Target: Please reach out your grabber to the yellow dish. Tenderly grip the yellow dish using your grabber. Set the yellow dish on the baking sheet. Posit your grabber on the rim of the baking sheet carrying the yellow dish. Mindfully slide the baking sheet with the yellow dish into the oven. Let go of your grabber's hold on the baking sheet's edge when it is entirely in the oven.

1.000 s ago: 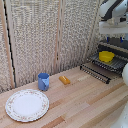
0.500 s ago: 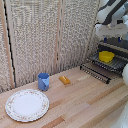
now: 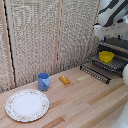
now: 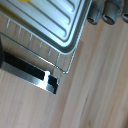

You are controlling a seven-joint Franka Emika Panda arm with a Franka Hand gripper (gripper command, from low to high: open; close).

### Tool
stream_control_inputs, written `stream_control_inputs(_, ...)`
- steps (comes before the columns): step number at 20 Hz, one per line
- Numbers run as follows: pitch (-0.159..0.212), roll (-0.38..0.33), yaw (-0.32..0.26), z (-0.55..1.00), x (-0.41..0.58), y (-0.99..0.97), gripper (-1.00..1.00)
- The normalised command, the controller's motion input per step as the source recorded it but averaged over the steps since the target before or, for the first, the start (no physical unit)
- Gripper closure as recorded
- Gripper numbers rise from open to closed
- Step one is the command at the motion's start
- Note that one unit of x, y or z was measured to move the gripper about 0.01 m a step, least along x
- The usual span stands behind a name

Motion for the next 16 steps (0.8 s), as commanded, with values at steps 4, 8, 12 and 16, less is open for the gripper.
stream_control_inputs(4,0.259,-0.170,0.229,0.23,-0.079,0.10,-1.00)
stream_control_inputs(8,0.187,-0.232,0.219,0.03,-0.006,0.00,-1.00)
stream_control_inputs(12,0.105,-0.287,0.212,-0.13,0.006,-0.07,-1.00)
stream_control_inputs(16,0.029,-0.316,0.228,-0.31,0.076,-0.08,-1.00)
